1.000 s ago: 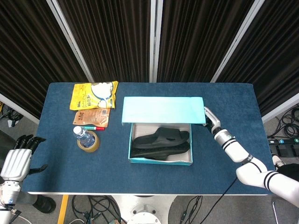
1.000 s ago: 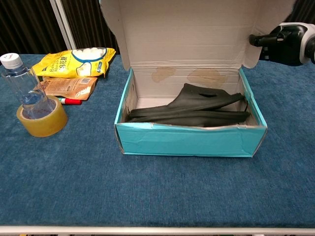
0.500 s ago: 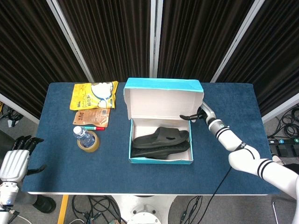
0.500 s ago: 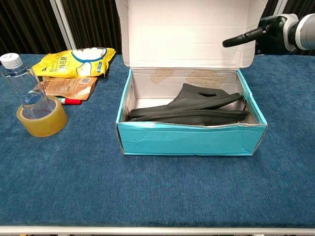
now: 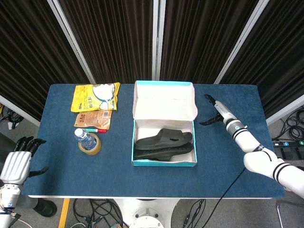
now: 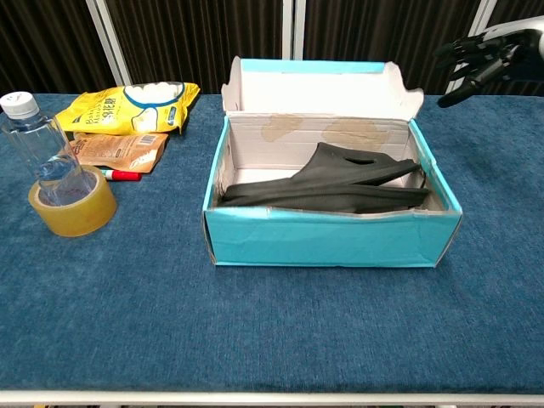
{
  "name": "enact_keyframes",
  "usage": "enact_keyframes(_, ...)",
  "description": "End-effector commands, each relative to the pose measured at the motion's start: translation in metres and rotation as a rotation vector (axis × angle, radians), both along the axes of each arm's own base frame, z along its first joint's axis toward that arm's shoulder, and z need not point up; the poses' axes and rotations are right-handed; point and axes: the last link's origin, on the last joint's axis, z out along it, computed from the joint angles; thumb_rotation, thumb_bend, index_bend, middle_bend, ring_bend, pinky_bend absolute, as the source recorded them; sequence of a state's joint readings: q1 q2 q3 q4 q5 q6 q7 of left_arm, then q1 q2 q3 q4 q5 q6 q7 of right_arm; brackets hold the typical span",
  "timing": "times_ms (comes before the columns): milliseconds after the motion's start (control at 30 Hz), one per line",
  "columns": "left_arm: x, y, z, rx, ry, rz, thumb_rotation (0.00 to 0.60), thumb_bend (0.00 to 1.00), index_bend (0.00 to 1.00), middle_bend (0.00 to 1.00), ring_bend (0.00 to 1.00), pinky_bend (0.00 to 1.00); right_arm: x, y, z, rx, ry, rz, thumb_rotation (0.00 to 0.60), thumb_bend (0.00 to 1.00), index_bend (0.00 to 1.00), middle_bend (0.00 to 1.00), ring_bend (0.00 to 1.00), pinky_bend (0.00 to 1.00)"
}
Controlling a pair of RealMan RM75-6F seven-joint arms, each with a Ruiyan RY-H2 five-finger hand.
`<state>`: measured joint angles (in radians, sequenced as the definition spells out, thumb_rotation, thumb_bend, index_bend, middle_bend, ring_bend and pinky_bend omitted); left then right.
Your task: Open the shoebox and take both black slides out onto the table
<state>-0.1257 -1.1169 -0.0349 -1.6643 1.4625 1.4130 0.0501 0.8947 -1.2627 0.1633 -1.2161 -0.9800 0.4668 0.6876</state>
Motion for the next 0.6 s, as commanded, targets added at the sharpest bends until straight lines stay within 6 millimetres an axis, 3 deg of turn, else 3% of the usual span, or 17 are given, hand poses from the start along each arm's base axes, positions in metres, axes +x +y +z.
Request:
enact_keyframes(33,0.0,0.001,0.001,0.002,0.001,0.001,0.6,0.11,0.21,0.19,0.1,0.09,-0.003,0.021,0.016,-0.041,0.089,0.107,0.6,0.0,0.0,0.01,0.0,0.0)
enact_keyframes(167,0.001,0.002,0.002,0.006,0.002,0.001,0.6,0.11,0.21,0.19,0.1,0.09,0.01,0.048,0.027,-0.091,0.202,0.315,0.6,0.0,0.0,0.04,0.0,0.0)
enact_keyframes(267,0.002,0.002,0.002,0.01,0.006,-0.004,0.6,0.11,0.21,0.19,0.1,0.09,0.022,0.063,0.023,-0.115,0.299,0.485,0.6,0.0,0.0,0.08,0.0,0.0)
enact_keyframes(467,0.003,0.003,0.002,0.025,0.005,-0.015,0.6,0.11,0.21,0.19,0.1,0.09,0.038,0.08,-0.014,-0.078,0.453,0.747,0.6,0.0,0.02,0.12,0.0,0.0)
enact_keyframes(600,0.002,0.004,0.001,0.025,0.003,-0.017,0.6,0.11,0.21,0.19,0.1,0.09,0.044,0.085,-0.041,-0.057,0.503,0.825,0.6,0.0,0.02,0.12,0.0,0.0)
